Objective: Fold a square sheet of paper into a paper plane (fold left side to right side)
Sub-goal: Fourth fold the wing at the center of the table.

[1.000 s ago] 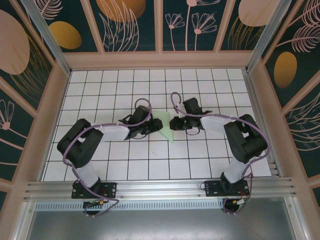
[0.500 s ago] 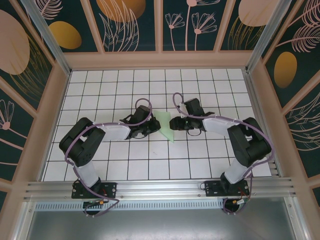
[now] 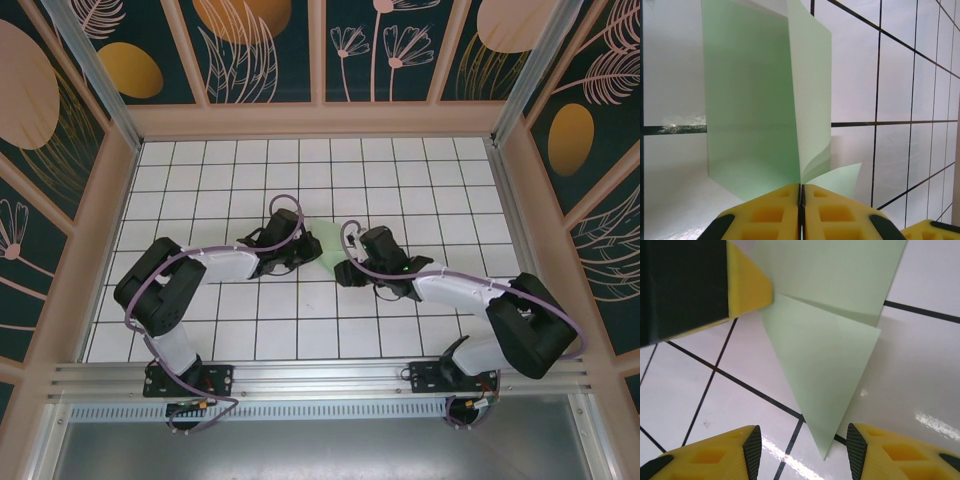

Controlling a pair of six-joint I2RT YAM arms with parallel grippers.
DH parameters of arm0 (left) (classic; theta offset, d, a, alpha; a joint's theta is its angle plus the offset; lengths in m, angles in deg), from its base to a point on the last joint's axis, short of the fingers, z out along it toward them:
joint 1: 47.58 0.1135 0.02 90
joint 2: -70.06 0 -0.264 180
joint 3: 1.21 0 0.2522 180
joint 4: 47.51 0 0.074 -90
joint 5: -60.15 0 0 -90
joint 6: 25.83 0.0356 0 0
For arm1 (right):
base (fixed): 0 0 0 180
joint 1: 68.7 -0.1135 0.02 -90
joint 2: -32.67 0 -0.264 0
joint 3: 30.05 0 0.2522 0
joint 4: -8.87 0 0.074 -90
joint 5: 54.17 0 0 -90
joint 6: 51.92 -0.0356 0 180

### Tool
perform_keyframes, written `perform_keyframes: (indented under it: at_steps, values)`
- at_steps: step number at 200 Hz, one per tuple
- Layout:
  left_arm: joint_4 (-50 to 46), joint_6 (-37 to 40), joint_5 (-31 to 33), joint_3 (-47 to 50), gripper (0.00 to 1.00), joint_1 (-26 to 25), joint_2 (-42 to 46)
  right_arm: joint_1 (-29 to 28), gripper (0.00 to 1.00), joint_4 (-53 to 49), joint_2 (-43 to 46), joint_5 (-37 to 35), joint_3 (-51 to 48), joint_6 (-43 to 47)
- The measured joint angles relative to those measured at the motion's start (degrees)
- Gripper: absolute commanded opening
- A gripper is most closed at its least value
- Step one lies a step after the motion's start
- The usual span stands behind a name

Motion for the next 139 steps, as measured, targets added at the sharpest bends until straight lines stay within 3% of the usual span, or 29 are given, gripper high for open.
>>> perform_keyframes:
  at_steps: [139]
  values:
    - [0.61,-0.85,-1.29,-0.04,0.11,0.00,1.84,-4.48,0.51,2.01,-7.74,-8.00,3.82,0.96]
